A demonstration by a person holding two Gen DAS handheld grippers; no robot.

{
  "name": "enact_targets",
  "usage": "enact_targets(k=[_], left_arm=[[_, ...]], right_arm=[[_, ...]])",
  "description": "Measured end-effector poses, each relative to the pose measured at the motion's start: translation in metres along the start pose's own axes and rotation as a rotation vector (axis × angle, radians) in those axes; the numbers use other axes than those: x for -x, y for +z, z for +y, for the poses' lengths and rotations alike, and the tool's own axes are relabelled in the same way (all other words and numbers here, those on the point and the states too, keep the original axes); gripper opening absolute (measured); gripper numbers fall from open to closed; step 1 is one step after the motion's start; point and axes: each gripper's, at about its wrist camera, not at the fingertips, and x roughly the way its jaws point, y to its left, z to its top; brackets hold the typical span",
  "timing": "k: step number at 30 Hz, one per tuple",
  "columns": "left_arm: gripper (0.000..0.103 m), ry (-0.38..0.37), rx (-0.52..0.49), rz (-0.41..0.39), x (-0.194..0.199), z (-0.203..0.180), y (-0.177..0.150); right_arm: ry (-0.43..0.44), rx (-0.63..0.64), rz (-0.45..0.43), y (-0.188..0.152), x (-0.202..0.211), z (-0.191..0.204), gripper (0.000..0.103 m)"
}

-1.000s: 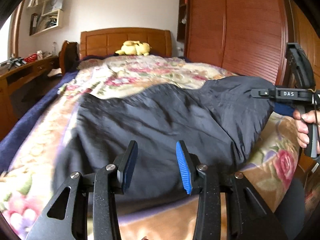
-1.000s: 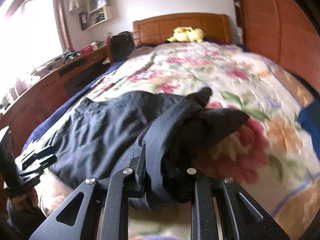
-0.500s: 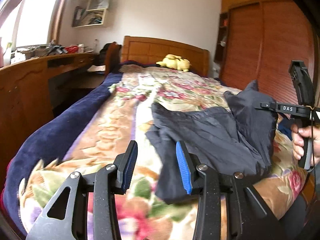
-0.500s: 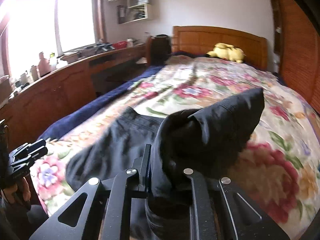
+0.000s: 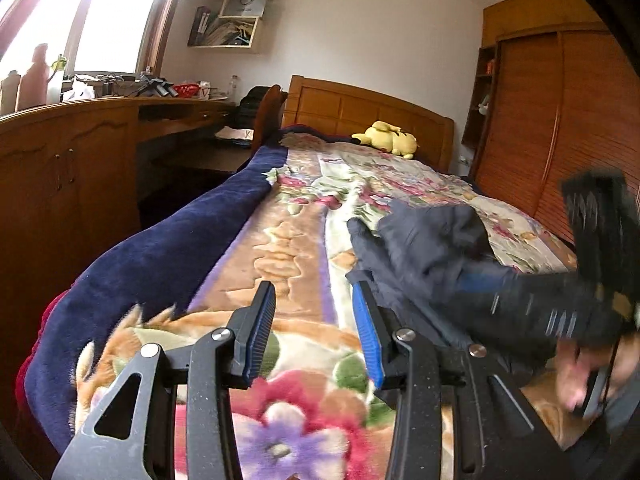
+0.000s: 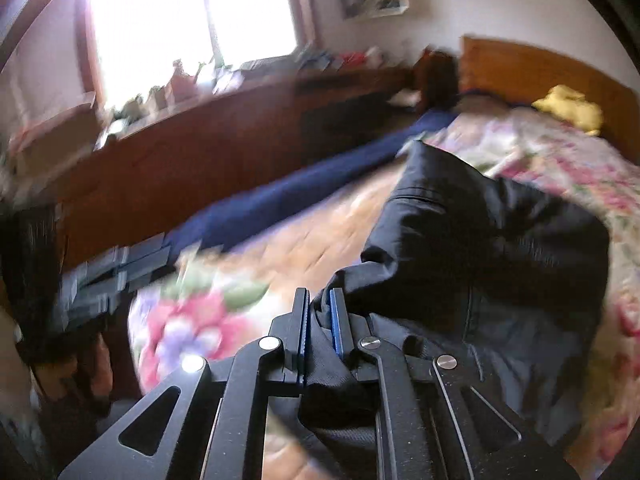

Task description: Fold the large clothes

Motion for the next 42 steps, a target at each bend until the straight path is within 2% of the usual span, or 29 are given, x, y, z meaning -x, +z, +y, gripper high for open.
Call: enact_targets(k=[2, 7, 11, 14, 17, 23, 27, 33, 37, 42], left_arm=[[0.041, 0.001, 0.004, 0.000, 0.000, 0.001, -0.002], [0.041, 0.002, -0.012, 0.001, -0.001, -0.004, -0.002], [0.041, 0.003, -0.017, 0.004, -0.002, -0.005, -0.004], [0.041, 0.001, -0.024, 0.006, -0.003, -0.007, -0.004], [0.041, -0.003, -0.034, 0.011, -0.005, -0.011, -0.004], [0.041, -0.032, -0.075, 0.013, -0.007, -0.029, -0.006], [0.041, -0.041, -0.103, 0.023, -0.011, -0.039, -0.008], [0.041, -0.040, -0.108, 0.034, -0.014, -0.042, -0.009], [0.041, -0.037, -0.108, 0.039, -0.015, -0.042, -0.010], [0.041, -0.032, -0.123, 0.057, -0.021, -0.045, -0.010]], right_arm=[[0.007, -0.006, 0.045, -0.013, -0.015, -0.002, 0.010], [-0.007, -0.061, 0.045, -0.019, -0.018, -0.024, 0.010], [0.011, -0.070, 0.034, -0.015, -0.009, -0.023, 0.023], [0.003, -0.058, -0.005, -0.009, 0.001, -0.010, 0.048], [-0.018, -0.047, -0.049, -0.005, 0.026, -0.014, 0.054], [-0.193, -0.055, -0.062, -0.008, 0.043, -0.060, 0.056], [-0.209, -0.068, 0.027, -0.027, 0.015, -0.073, 0.055], [-0.151, -0.068, 0.139, -0.053, -0.035, -0.059, 0.055], [-0.145, -0.094, 0.126, -0.060, -0.045, -0.064, 0.055], [-0.124, -0.120, 0.094, -0.067, -0.022, -0.070, 0.055]])
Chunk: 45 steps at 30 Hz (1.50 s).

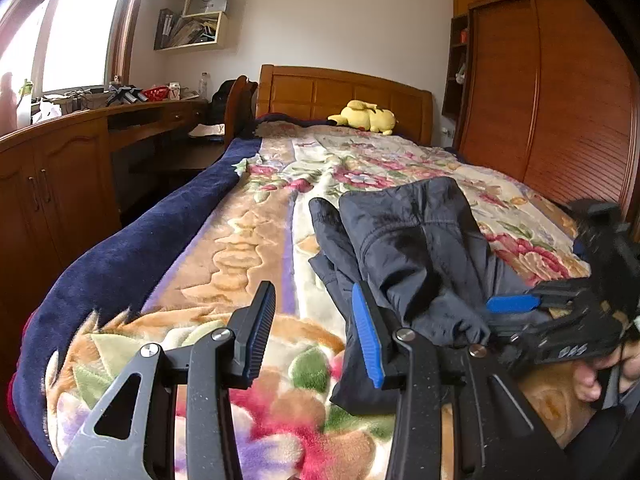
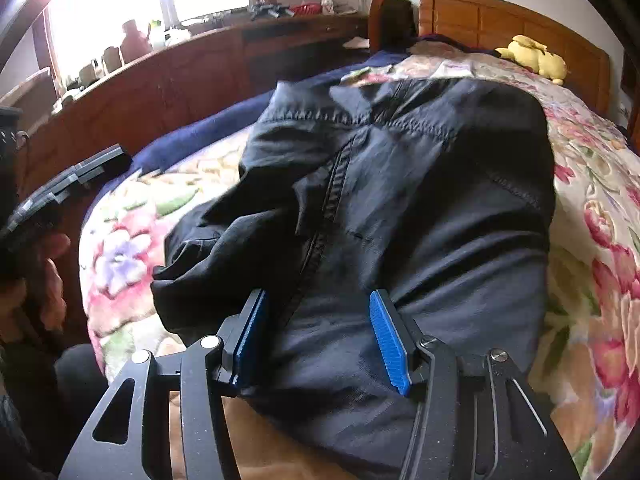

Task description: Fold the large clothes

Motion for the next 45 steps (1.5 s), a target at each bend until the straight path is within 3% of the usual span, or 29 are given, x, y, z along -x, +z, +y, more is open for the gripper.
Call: enact_targets(k=[3, 6, 8, 12, 22, 27, 33, 35, 39, 45], left_arm=[[0.041, 0.002, -0.012, 0.017, -0.009, -0.003, 0.004], [0.041, -0.041, -0.004, 0.045, -0.025, -0.008, 0.012], [0.041, -0.084, -0.017, 0.081, -0.040, -0.016, 0.020], [0.041, -0.060, -0.101, 0.116, -0.065, -0.038, 0.034], [0.041, -0.045, -0.193, 0.268, -0.130, -0.056, 0.047], [0.041, -0.073, -0.214, 0.278, -0.137, -0.061, 0.046], [0.012, -0.150, -0.231, 0.273, -0.136, -0.061, 0.045], [0.007, -0.142, -0.242, 0.259, -0.133, -0.062, 0.045], [0.005, -0.084, -0.272, 0.228, -0.121, -0.056, 0.046], [0.007, -0.098, -0.254, 0.254, -0.116, -0.046, 0.047]], right_arm=[[0.002, -0.018, -0.059, -0.003, 0.023, -0.011, 0.056], [-0.069, -0.014, -0.099, 0.000, 0.037, -0.036, 0.062], [-0.108, -0.037, -0.094, 0.004, 0.034, -0.059, 0.063], [-0.201, -0.076, -0.078, 0.015, 0.015, -0.106, 0.064], [-0.099, -0.171, -0.066, 0.031, -0.015, -0.153, 0.064], [-0.070, -0.189, -0.055, 0.037, -0.028, -0.162, 0.064], [-0.039, -0.208, -0.050, 0.038, -0.037, -0.172, 0.068], [-0.034, -0.219, -0.050, 0.038, -0.039, -0.175, 0.069], [-0.038, -0.224, -0.050, 0.041, -0.038, -0.173, 0.070], [-0.063, -0.205, -0.053, 0.044, -0.042, -0.162, 0.071]])
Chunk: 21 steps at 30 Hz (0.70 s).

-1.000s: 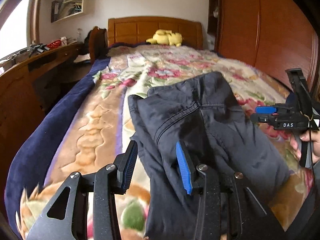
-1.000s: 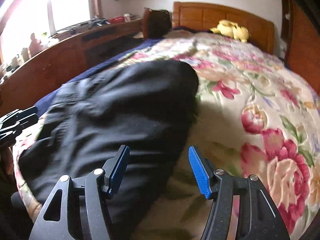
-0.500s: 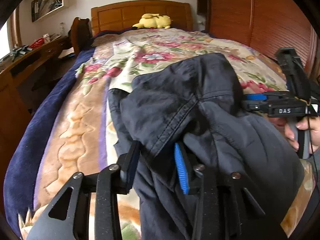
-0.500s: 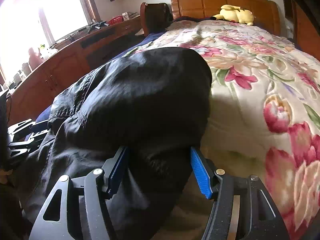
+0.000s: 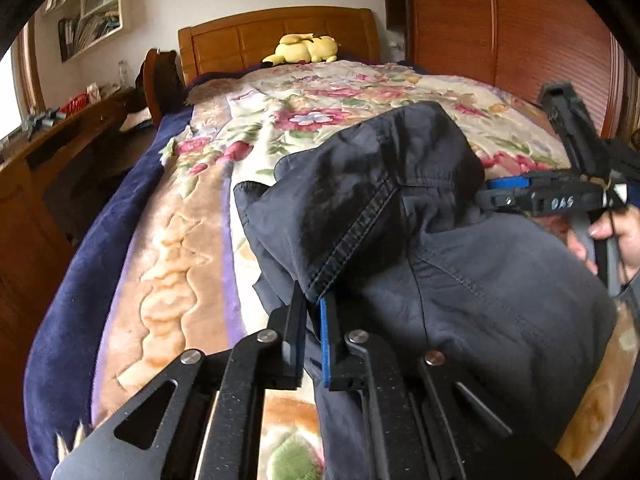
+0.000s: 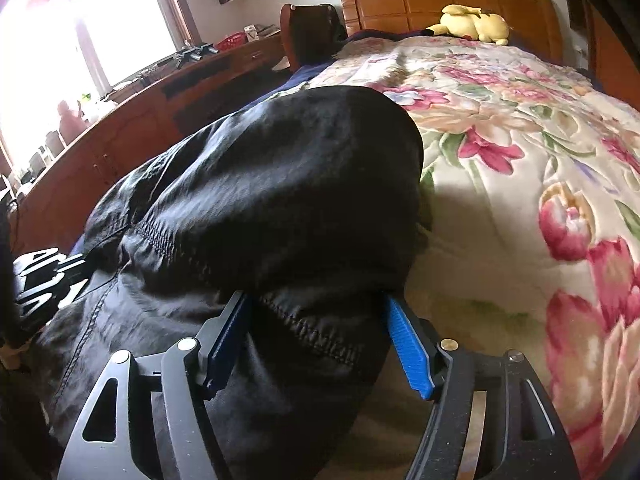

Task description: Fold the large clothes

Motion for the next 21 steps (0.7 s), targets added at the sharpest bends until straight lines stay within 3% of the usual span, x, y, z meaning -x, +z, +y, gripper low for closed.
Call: enact_targets(k=[3, 5, 8, 13, 21], left_arm=[[0.021, -0.025, 0.032, 0.009, 0.009, 0.004, -0.002], [0.036, -0.029, 0.043, 0.004, 0.019, 0.003, -0.006], [0.038, -0.013, 0.058, -0.007, 0.037, -0.002, -0.015], [0.039, -0.089, 0.093, 0.025, 0.047, -0.013, -0.027], [0.041, 0.026, 0.067, 0.118, 0.018, -0.019, -0.036]], right_arm=[[0.003, -0.002, -0.001, 0.000, 0.000, -0.004, 0.072], [0.011, -0.006, 0.004, -0.001, 0.002, -0.008, 0.072], [0.010, 0.006, 0.006, -0.002, 0.004, -0.006, 0.072], [-0.002, 0.022, 0.005, -0.004, 0.007, -0.001, 0.072], [-0.010, 0.030, 0.004, -0.005, 0.009, -0.001, 0.072]])
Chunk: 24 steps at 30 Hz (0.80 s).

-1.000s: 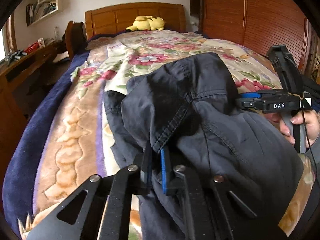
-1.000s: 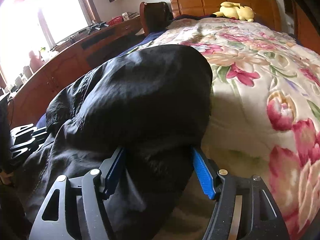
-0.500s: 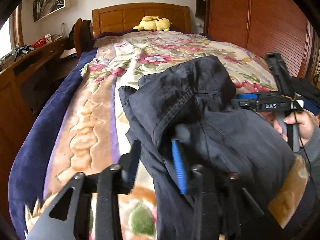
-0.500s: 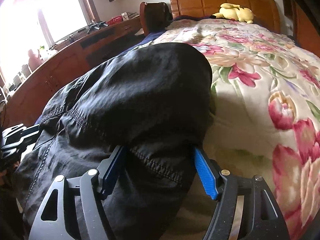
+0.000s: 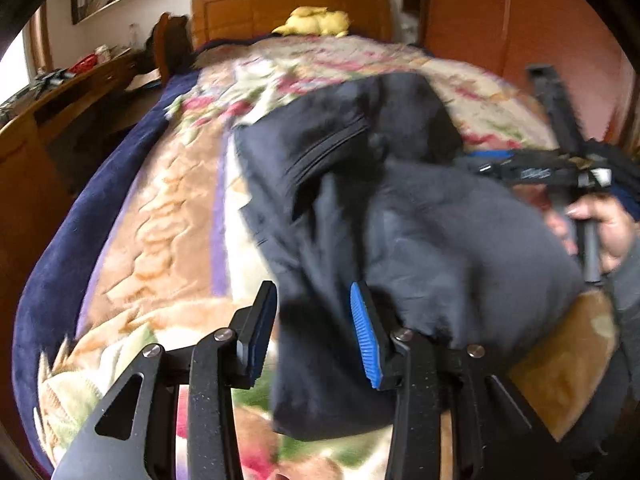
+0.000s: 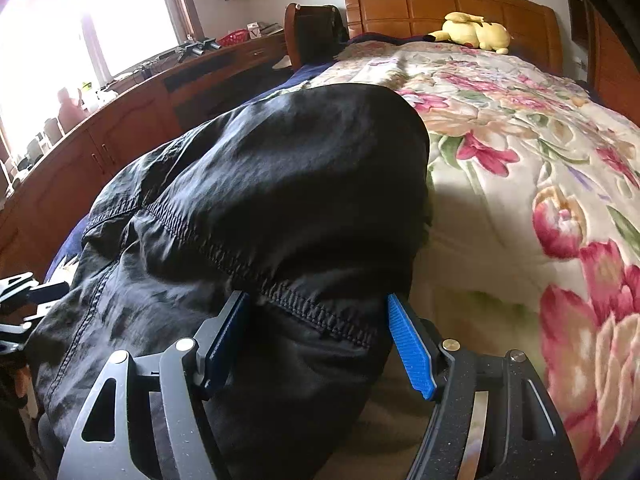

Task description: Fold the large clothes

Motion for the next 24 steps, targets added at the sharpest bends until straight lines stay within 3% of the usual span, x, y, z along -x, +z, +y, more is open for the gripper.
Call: enact_targets(k=[7, 15, 16, 20, 24], left_arm=[[0.042, -0.035, 0.033, 0.052, -0.025, 0.009, -0.005], [0.042, -0.118, 0.095, 0.097, -0.046, 0.018, 0.003], [0.040, -0.138, 0.104, 0.096, -0.047, 0.020, 0.003], [0.012, -0.198, 0.060, 0.078, -0.045, 0.009, 0.004], [0.007, -0.173, 0.034, 0.030, -0.035, 0.002, 0.005]], right_arm=[[-0.010, 0.009, 0.017, 0.000, -0.005, -0.005, 0.078], [0.063, -0.038, 0.062, 0.004, -0.021, -0.014, 0.082], [0.075, -0.044, 0.068, 0.005, -0.023, -0.015, 0.082], [0.131, -0.053, 0.082, 0.007, -0.031, -0.019, 0.080], [0.168, -0.031, 0.085, 0.007, -0.033, -0.016, 0.061]])
